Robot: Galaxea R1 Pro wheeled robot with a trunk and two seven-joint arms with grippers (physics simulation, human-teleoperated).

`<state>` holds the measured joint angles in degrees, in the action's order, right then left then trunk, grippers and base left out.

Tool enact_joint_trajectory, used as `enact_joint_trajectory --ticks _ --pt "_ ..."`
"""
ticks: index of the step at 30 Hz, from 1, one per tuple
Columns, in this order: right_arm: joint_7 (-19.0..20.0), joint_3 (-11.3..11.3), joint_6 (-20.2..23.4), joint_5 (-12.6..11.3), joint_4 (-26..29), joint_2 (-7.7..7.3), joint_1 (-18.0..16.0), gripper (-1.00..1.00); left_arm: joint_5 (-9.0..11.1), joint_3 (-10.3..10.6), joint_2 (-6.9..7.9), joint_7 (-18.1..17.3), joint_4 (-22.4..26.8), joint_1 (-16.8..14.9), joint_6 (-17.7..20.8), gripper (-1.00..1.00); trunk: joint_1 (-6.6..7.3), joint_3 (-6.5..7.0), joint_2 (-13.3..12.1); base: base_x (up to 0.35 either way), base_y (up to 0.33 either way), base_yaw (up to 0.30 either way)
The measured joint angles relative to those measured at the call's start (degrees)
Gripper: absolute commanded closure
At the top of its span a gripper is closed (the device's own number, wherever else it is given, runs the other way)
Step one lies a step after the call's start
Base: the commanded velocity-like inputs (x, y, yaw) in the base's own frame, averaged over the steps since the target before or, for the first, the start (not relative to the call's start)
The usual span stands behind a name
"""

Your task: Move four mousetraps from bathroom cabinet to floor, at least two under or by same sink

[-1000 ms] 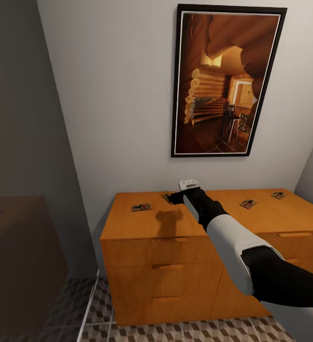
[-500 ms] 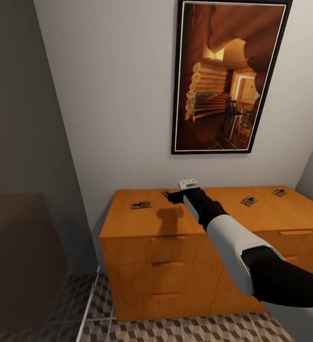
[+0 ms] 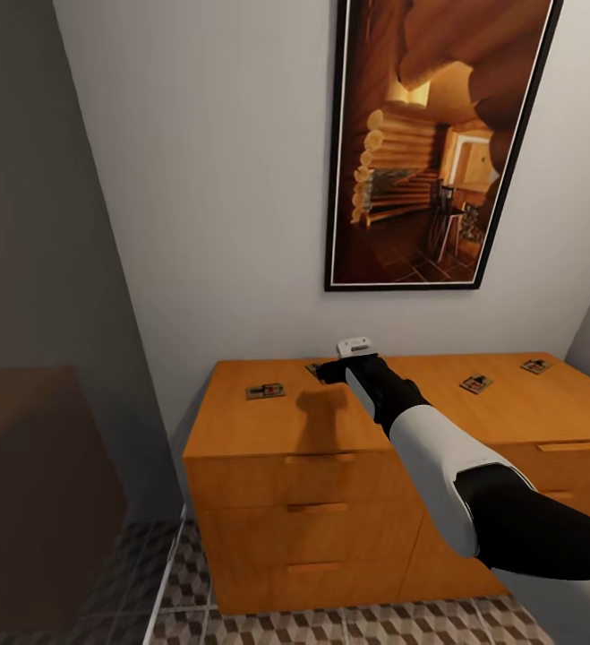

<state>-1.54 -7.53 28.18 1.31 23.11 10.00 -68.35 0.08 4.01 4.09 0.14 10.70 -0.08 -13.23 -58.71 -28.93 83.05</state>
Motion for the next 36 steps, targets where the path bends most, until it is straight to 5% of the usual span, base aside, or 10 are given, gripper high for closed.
enact_joint_trajectory --ticks 15,36 --pt "5.73 -0.12 0.0 0.09 -0.07 0.0 0.0 -1.0 0.0 -0.06 0.17 0.08 -1.02 0.0 -0.05 -1.0 -0.02 -0.01 0.0 0.049 0.0 0.0" --pt "7.02 -0.04 -0.37 -0.01 -0.07 0.0 0.0 -1.0 0.0 -0.07 0.18 0.08 -1.33 0.0 -0.05 -1.0 -0.02 -0.01 0.0 0.001 0.0 0.0"
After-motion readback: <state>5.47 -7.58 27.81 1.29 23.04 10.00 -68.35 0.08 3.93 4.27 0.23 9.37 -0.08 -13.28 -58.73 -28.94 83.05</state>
